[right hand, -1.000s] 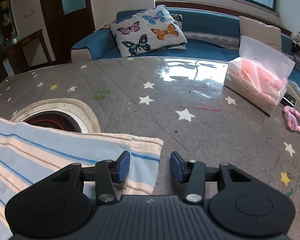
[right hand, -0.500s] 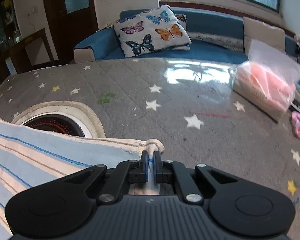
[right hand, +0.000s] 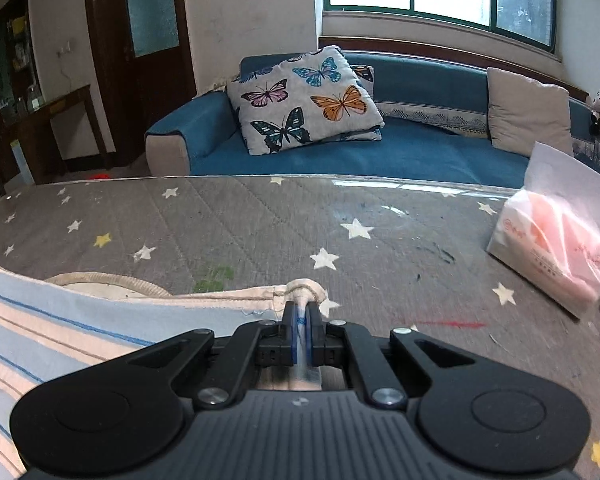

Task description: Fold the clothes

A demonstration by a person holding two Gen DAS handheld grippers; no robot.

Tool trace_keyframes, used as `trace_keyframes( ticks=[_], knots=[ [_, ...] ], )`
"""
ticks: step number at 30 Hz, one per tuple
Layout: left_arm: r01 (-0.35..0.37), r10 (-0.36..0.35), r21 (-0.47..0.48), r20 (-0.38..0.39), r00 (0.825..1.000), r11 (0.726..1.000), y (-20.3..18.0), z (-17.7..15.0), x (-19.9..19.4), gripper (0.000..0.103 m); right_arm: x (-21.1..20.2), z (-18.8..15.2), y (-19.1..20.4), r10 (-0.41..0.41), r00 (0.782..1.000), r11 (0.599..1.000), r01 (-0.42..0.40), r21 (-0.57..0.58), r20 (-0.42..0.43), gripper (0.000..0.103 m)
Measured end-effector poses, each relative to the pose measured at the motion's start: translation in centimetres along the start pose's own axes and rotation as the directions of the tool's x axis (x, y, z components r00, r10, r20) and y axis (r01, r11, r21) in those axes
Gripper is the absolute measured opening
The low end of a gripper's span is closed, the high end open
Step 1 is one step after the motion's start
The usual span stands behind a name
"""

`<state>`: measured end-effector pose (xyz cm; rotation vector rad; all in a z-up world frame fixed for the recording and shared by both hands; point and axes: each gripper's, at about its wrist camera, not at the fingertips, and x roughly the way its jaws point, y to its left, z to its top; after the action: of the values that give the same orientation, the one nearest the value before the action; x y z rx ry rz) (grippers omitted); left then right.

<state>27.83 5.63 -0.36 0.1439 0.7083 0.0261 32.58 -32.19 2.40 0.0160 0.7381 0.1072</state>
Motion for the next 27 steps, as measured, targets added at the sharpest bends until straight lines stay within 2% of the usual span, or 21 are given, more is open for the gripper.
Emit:
trace_keyframes(
  ticks=[7, 10, 15, 17, 19, 22, 23, 25, 27],
  knots=[
    [-0.025, 0.026, 0.02, -0.028, 0.999, 0.999, -0.3, -0.7, 1.6, 0.002, 2.2, -0.4, -0.2, -0.014, 0.999, 1.0, 0.014, 0.003, -0.044, 0.004],
    [-0.019, 0.02, 0.017, -0.037, 0.999, 1.0, -0.1, -0.6, 1.5, 0.006, 2.1, -0.4, -0.3, -0.023, 0.998, 1.0, 0.022, -0.004, -0.052, 0.01],
    [-0.021, 0.021, 0.0, -0.045, 0.999, 1.0, 0.7, -0.7, 0.1, 0.006, 0.6, -0.4, -0.3, -0.024, 0.998, 1.0, 0.023, -0.013, -0.052, 0.013],
    [-0.011, 0.011, -0.001, -0.046, 0.999, 1.0, 0.7, -1.1, -1.1, 0.013, -0.2, -0.6, 0.0, -0.015, 0.998, 1.0, 0.013, -0.027, -0.059, 0.019],
    [-0.004, 0.005, 0.009, -0.039, 0.999, 1.0, 0.6, -1.7, -2.4, 0.026, -1.3, -1.0, 0.6, -0.001, 0.998, 0.999, -0.002, -0.047, -0.069, 0.028],
    [0.015, -0.013, 0.028, -0.044, 0.999, 0.999, 0.0, -2.8, -4.4, 0.036, -2.9, -1.6, 1.5, 0.023, 0.996, 0.996, -0.03, -0.087, -0.083, 0.033],
    [0.022, -0.02, 0.036, -0.051, 0.998, 0.999, -0.2, -3.2, -5.0, 0.038, -3.4, -1.8, 1.7, 0.031, 0.995, 0.995, -0.039, -0.094, -0.09, 0.04],
    [0.034, -0.031, 0.055, -0.051, 0.998, 0.998, -0.7, -4.4, -6.3, 0.044, -4.6, -2.5, 2.4, 0.05, 0.993, 0.992, -0.062, -0.108, -0.102, 0.043],
    [0.043, -0.04, 0.067, -0.046, 0.998, 0.997, -1.1, -5.5, -7.6, 0.046, -5.7, -3.5, 2.9, 0.056, 0.992, 0.989, -0.071, -0.129, -0.112, 0.045]
  ],
)
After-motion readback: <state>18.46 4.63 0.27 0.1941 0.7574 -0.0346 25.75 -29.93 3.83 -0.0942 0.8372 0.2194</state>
